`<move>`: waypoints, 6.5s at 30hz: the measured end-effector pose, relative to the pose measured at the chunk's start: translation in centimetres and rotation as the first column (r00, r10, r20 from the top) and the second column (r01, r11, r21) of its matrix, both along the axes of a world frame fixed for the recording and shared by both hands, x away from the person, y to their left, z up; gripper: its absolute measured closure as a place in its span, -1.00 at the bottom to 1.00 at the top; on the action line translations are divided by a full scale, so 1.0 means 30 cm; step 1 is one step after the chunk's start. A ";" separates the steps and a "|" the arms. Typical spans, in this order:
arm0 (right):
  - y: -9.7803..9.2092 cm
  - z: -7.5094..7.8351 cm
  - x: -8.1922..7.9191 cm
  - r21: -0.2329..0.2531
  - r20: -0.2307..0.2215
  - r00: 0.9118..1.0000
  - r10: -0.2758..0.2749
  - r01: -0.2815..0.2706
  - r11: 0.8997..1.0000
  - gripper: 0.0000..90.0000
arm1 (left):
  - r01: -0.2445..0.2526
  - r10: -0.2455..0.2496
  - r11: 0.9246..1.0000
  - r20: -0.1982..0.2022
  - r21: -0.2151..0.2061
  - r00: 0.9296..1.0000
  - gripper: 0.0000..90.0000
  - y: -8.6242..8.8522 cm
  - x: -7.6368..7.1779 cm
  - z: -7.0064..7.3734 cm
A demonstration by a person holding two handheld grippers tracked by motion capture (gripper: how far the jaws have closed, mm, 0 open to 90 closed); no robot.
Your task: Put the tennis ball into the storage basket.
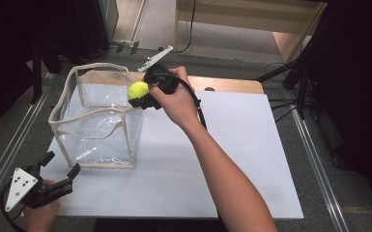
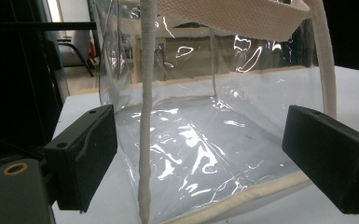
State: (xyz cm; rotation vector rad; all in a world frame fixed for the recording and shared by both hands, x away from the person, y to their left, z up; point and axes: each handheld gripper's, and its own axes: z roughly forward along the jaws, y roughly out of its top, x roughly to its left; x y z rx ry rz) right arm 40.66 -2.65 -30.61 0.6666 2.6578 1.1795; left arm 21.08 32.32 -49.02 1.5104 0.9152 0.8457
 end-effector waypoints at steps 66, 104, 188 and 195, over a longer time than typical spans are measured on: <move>-0.148 -0.177 -0.128 0.037 0.007 0.993 -0.119 0.118 0.992 -1.00 | 0.000 0.000 1.000 0.000 0.004 1.000 -0.77 0.002 0.000 0.000; -0.371 -0.440 -0.313 0.143 0.025 0.977 -0.214 0.208 0.968 -1.00 | -0.002 0.002 1.000 0.000 0.008 1.000 -0.77 0.000 -0.002 0.000; -1.163 -0.668 -0.751 0.316 0.044 0.773 -0.632 0.590 0.743 -1.00 | -0.013 0.013 1.000 -0.010 0.007 1.000 -0.77 0.002 0.004 0.001; -1.168 -0.675 -0.754 0.298 0.052 0.763 -0.644 0.603 0.740 -1.00 | -0.016 0.016 1.000 -0.010 0.003 1.000 -0.77 0.003 0.003 0.001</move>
